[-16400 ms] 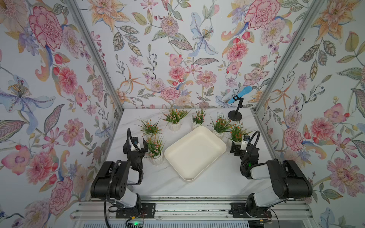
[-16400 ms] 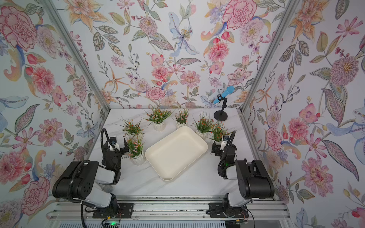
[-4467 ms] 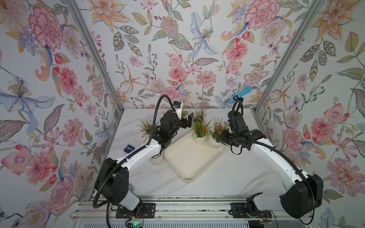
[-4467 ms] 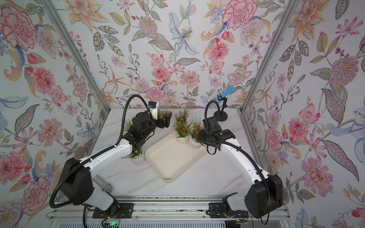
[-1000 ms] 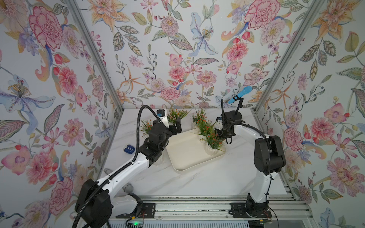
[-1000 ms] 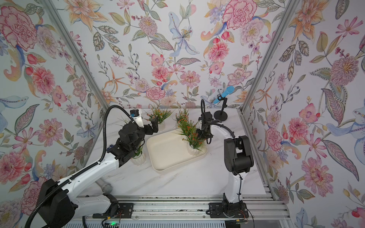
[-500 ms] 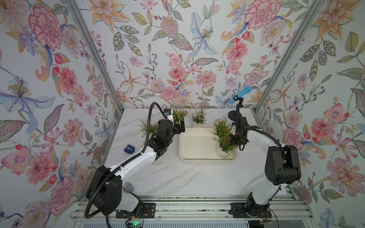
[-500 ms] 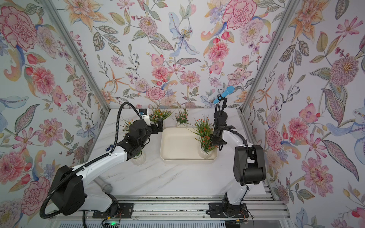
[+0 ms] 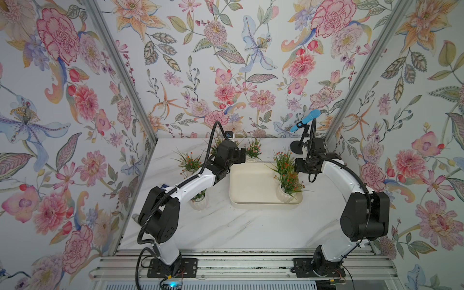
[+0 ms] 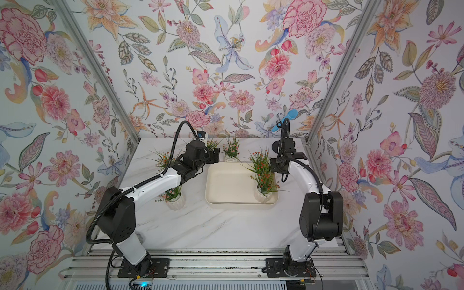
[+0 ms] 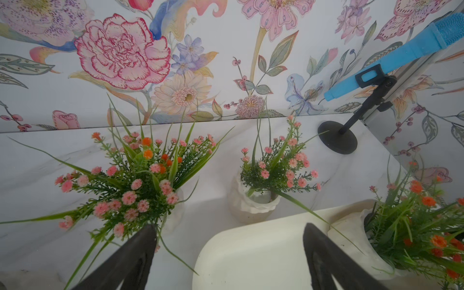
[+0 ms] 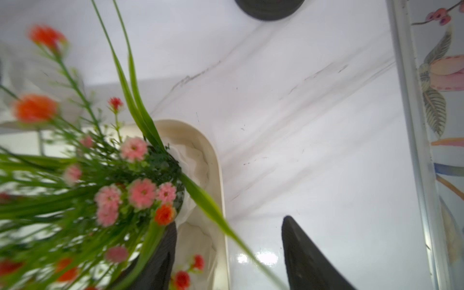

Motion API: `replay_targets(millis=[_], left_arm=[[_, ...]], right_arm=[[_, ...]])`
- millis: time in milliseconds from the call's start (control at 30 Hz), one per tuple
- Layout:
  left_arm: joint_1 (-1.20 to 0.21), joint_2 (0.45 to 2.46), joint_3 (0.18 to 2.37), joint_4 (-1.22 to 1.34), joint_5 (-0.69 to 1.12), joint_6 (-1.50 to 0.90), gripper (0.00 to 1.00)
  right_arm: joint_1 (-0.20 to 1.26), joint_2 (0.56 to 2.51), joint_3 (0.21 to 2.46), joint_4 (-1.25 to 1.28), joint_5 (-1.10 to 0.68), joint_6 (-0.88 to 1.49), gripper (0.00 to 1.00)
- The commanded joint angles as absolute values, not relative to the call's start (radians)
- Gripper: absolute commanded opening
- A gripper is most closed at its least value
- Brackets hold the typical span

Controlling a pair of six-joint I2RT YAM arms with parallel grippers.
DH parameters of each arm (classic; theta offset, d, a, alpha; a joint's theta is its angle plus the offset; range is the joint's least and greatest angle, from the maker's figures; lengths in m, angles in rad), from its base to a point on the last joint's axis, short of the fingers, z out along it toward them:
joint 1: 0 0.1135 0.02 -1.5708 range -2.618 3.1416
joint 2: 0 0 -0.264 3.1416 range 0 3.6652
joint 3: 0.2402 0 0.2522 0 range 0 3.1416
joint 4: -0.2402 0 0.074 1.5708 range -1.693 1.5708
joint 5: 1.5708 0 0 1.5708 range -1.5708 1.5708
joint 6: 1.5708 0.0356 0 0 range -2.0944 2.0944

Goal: Put the potted gypsophila into the storage box
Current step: Adjust the storage box at the center of the board, then pick up the baby's breath potted plant from the center of the board.

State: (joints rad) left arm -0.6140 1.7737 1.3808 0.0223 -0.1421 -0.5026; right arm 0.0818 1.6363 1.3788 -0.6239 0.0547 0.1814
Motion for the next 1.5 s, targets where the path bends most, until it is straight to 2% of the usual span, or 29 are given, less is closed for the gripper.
replay_targets(millis=[0,200,267,467,600,867,1200,1467], left_arm=[[-0.621,1.82,1.442,-0.096,-0.087,-0.524,0.89],[-0.621,1.898,1.543,-0.215,-0.04,-0.523,0.86],[-0.621,1.921,1.572,-0.251,-0.02,-0.529,0.85],[-0.62,2.001,1.672,-0.34,-0.011,-0.53,0.83],[-0.618,2.116,1.828,-0.439,0.007,-0.532,0.77],[-0.61,2.241,1.993,-0.513,-0.022,-0.527,0.7],[-0.572,2.315,2.03,-0.501,-0.048,-0.532,0.61],[-0.549,2.358,2.074,-0.458,-0.024,-0.556,0.58]], right_arm=[[0.088,1.562,1.447,-0.63,0.104,0.293,0.75],[0.165,1.468,1.462,-0.556,0.192,0.35,0.94],[0.185,1.438,1.457,-0.526,0.201,0.351,0.97],[0.198,1.381,1.444,-0.502,0.183,0.336,0.98],[0.201,1.344,1.426,-0.501,0.161,0.331,0.98],[0.202,1.252,1.366,-0.502,0.163,0.331,1.0],[0.199,1.142,1.248,-0.502,0.161,0.323,1.0],[0.201,1.076,1.163,-0.502,0.159,0.352,1.0]])
